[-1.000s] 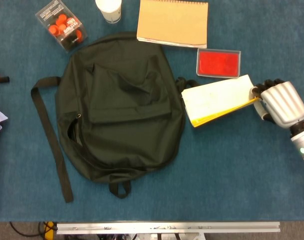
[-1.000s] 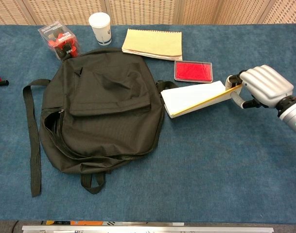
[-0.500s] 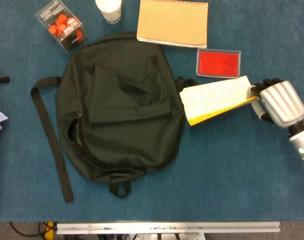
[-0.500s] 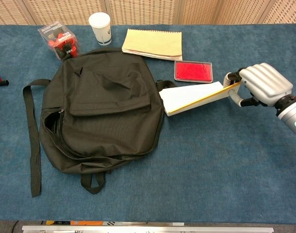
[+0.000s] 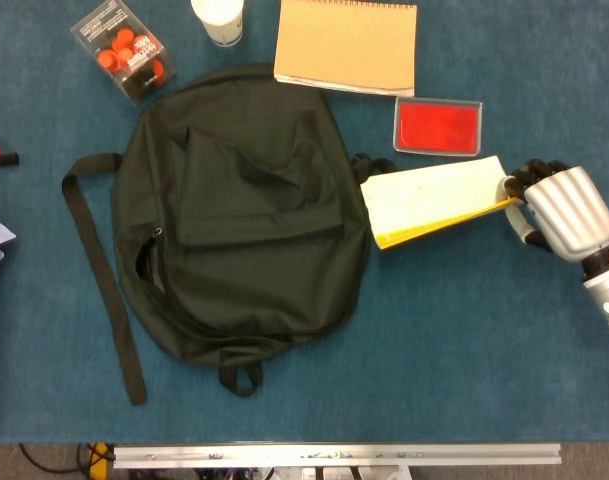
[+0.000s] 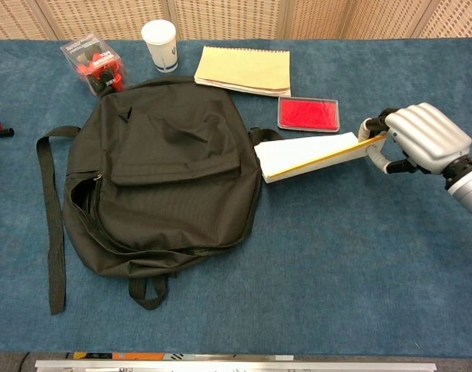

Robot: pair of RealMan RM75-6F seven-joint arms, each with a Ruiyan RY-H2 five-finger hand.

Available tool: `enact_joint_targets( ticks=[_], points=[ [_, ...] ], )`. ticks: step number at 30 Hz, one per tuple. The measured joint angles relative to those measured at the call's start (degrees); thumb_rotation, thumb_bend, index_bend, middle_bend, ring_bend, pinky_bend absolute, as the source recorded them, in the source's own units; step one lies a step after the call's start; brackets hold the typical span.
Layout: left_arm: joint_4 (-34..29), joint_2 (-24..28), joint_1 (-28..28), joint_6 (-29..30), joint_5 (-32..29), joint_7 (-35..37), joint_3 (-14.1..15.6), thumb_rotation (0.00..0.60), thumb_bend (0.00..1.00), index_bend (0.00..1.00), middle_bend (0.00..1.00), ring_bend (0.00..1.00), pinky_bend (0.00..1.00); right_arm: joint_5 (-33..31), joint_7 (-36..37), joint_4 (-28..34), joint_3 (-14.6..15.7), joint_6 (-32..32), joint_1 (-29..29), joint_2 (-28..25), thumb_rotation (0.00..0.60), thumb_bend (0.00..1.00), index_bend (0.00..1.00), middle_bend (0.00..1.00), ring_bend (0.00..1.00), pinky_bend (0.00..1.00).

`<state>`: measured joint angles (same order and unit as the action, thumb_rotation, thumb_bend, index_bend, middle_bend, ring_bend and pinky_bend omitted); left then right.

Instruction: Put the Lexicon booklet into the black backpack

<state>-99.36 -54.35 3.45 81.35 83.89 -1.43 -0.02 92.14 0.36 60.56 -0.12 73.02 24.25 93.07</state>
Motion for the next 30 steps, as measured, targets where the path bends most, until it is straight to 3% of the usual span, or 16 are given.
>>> enact_joint_targets(
  ticks=[6,10,16,30],
  points=[
    [-0.1,0.1,0.0,0.0,0.0,-0.1,0.0,0.6,0.22,0.23,0.16,0.19,0.03,0.9,0.2,-0.3,-0.1,2.1,-0.2,0.1,0.6,0.0,0.53,0.5,0.35,0.53],
    [-0.2,0.1,0.1,-0.1,-0.1,-0.1,0.0,0.6,0.22,0.23,0.15,0.19,0.03,1.6,0.5,-0.6,-0.3,3.7,-0.3,-0.3,0.6,0.0,0.53,0.55,0.36,0.53],
    [-0.4,0.2,0.3,-0.4,-0.1,-0.4,0.0,0.6,0.22,0.23,0.15,0.19,0.03,2.9,0.7,-2.7,0.1,5.4,-0.5,0.1,0.6,0.0,0.63,0.68,0.48,0.56],
    [-1.2,1.7,2.2,-3.0,0.6,-1.9,0.1,0.6,0.22,0.23,0.15,0.19,0.03,6.8,1.0,-4.9,-1.9,15.3,0.3,-2.0,0.6,0.0,0.66,0.69,0.49,0.57]
  ],
)
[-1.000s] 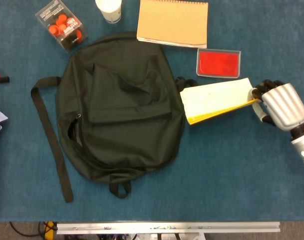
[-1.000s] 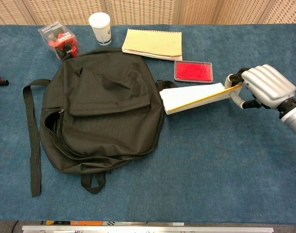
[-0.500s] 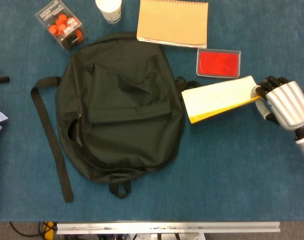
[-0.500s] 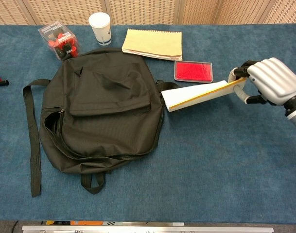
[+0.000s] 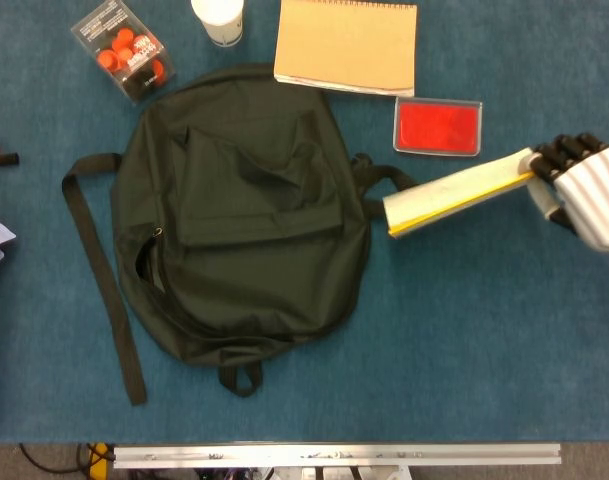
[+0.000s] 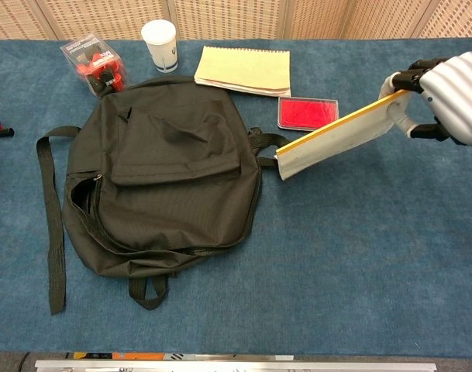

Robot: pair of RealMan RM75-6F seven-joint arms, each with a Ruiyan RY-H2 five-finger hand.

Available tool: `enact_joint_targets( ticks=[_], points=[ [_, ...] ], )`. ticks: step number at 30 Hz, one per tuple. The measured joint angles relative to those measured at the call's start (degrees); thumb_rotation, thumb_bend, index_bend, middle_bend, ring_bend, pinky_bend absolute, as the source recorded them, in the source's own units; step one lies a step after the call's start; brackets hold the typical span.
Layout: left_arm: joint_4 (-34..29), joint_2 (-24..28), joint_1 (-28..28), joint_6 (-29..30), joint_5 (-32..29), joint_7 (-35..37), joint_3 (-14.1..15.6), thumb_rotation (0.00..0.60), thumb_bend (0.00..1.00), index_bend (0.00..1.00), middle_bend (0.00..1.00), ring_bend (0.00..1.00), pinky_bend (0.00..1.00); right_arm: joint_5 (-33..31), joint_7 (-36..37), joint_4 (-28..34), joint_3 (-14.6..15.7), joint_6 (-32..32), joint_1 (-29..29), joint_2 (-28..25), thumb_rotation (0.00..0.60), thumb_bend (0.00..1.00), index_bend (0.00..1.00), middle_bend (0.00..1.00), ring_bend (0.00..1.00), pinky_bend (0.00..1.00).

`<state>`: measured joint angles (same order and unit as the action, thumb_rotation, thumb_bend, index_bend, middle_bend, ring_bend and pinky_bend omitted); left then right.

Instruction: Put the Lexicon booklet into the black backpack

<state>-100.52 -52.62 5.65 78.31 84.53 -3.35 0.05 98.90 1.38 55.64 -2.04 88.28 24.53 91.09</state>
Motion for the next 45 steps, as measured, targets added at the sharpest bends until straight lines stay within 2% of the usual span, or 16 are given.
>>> enact_joint_targets(
  ticks=[5,11,15,19,24,30,39,45],
  points=[
    [-0.2,1.1,2.4,-3.1,2.3,0.8,0.3,0.6,0.22,0.23,0.15,0.19,0.03,-0.2,-0.1,4.7,-1.2,1.4,0.0,-3.0,0.6,0.0,0.67,0.71,0.51,0.6],
    [1.5,1.0,5.4,-5.2,7.1,0.9,0.6,0.6,0.22,0.23,0.15,0.19,0.03,-0.3,-3.1,14.4,-2.4,2.3,-0.3,-9.9,0.6,0.0,0.68,0.71,0.52,0.6],
    [3.8,0.5,7.9,-7.5,11.5,2.0,1.6,0.6,0.22,0.21,0.15,0.19,0.03,-0.6,-6.7,20.8,-3.8,3.1,-0.8,-15.5,0.6,0.0,0.68,0.71,0.52,0.61],
    [6.0,-0.1,10.0,-9.4,16.2,3.3,3.3,0.6,0.22,0.2,0.15,0.19,0.03,-1.8,-8.9,24.7,-5.8,4.2,-1.5,-19.2,0.6,0.0,0.68,0.71,0.52,0.61],
    [8.2,-2.0,12.9,-11.5,21.5,4.3,5.4,0.6,0.22,0.2,0.15,0.19,0.03,-4.4,-10.1,26.7,-7.5,4.7,-2.7,-21.7,0.6,0.0,0.68,0.71,0.52,0.61],
    [9.8,-6.0,16.6,-14.7,25.4,3.7,6.8,0.6,0.22,0.18,0.15,0.18,0.03,-5.6,-10.5,27.7,-8.3,5.0,-3.9,-23.0,0.6,0.0,0.68,0.71,0.52,0.61],
    [12.0,-13.4,21.1,-19.5,26.5,1.8,7.2,0.6,0.22,0.17,0.15,0.18,0.03,-5.6,-10.6,28.4,-8.0,5.5,-5.4,-24.1,0.6,0.0,0.68,0.71,0.52,0.61],
    [13.1,-17.2,23.3,-22.9,24.6,-0.9,6.9,0.6,0.22,0.17,0.15,0.18,0.03,-5.7,-10.0,28.1,-8.0,5.6,-6.0,-24.2,0.6,0.0,0.68,0.71,0.52,0.61]
  ],
)
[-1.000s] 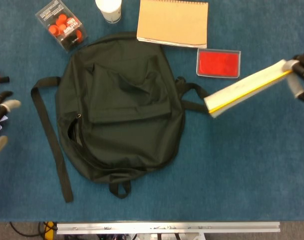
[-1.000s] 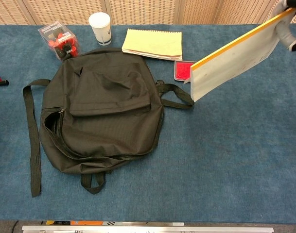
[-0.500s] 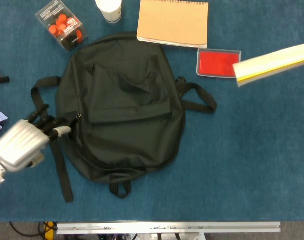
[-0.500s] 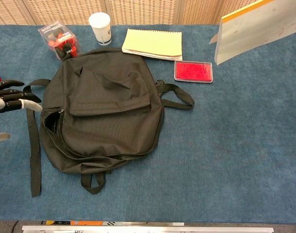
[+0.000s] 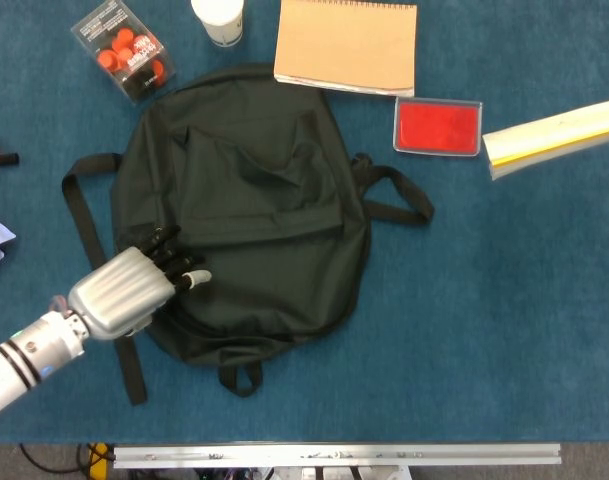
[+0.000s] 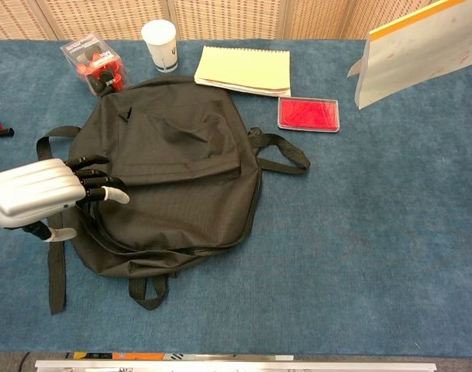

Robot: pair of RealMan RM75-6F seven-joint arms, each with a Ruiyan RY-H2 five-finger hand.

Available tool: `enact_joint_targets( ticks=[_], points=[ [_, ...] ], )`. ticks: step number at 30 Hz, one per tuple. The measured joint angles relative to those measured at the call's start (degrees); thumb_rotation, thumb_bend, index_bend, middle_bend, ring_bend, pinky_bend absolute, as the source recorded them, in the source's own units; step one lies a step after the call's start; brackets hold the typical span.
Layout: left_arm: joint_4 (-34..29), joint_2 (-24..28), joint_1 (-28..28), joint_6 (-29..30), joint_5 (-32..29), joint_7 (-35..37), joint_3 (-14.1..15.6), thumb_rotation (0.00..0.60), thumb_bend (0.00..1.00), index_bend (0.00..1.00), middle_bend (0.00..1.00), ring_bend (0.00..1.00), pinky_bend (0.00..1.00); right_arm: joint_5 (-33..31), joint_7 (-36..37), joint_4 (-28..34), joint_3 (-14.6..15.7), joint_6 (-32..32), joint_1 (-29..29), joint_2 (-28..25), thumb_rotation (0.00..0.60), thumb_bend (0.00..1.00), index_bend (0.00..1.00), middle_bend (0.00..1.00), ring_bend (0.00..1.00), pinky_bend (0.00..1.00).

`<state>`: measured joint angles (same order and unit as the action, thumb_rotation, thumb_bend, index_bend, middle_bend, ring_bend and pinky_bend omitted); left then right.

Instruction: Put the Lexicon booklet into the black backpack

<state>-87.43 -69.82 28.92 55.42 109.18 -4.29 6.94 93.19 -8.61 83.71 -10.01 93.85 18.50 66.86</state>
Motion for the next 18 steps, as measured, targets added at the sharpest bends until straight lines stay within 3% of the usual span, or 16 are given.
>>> enact_joint_targets(
  ticks=[18],
  points=[
    [-3.0,-3.8,3.0,-3.4,-5.5,-6.9,-0.8,0.6,0.22,0.17,0.14,0.18,0.03,-0.7,2.9,-2.0,-0.3,0.7,-1.8,-0.5,0.6,0.0,0.68,0.71,0.52,0.61]
  ],
)
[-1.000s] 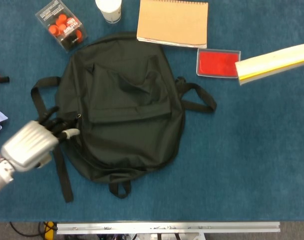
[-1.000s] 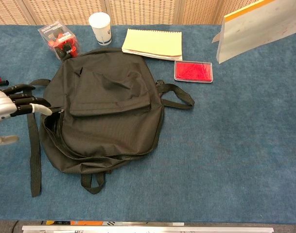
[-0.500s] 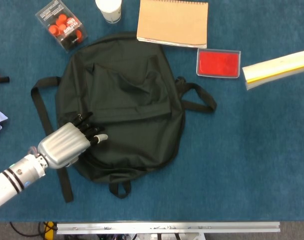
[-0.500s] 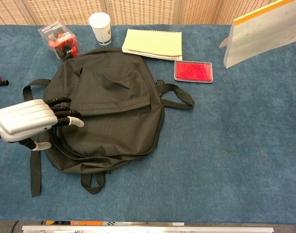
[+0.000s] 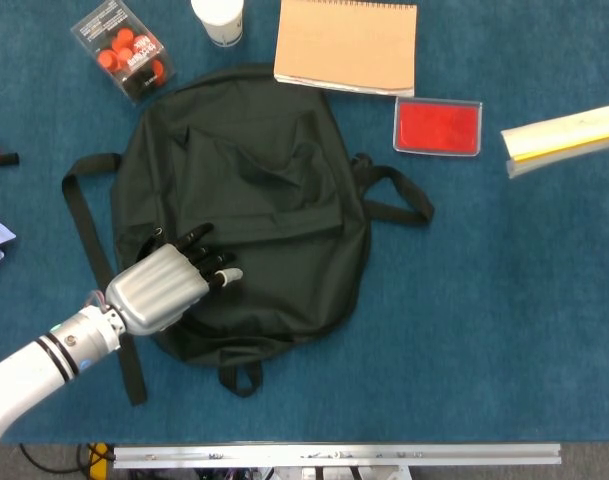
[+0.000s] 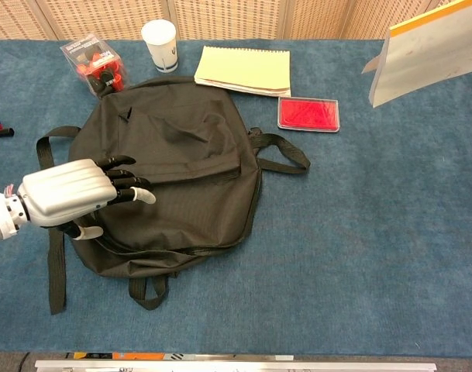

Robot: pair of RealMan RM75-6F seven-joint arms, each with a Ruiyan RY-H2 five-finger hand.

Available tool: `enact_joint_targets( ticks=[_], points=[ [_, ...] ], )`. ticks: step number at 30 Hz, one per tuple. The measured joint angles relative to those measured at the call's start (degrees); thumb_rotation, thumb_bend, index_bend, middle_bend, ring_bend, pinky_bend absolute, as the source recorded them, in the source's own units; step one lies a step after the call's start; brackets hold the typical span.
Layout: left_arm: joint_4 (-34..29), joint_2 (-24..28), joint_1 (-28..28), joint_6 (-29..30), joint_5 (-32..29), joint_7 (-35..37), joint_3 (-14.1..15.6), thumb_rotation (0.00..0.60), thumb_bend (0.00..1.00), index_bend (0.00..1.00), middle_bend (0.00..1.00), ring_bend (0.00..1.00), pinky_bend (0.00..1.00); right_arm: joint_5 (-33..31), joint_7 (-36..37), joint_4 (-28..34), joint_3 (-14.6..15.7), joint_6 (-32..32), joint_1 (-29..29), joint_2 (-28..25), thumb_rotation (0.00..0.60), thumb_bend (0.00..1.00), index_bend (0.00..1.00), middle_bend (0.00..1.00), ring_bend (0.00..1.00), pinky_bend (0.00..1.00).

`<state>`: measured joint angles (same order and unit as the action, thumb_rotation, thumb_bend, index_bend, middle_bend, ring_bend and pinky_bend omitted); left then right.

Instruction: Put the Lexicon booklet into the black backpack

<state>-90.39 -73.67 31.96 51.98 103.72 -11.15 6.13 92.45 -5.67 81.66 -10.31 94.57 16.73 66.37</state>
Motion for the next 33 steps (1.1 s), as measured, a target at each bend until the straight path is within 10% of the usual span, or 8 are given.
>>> enact_joint_targets(
  ticks=[17,33],
  points=[
    [0.2,0.7,-0.4,-1.3,-4.7,-3.9,2.2,0.6,0.22,0.13,0.13,0.18,0.03,0.5,1.8,-0.8,0.2,0.4,-1.1,-0.5,0.6,0.0,0.68,0.71,0.52,0.61],
    [3.0,-6.2,3.2,-2.4,-4.8,6.9,1.7,0.6,0.22,0.17,0.13,0.19,0.03,0.0,2.6,-0.7,-0.2,1.3,-2.2,-0.9,0.6,0.0,0.68,0.71,0.52,0.61]
  ],
)
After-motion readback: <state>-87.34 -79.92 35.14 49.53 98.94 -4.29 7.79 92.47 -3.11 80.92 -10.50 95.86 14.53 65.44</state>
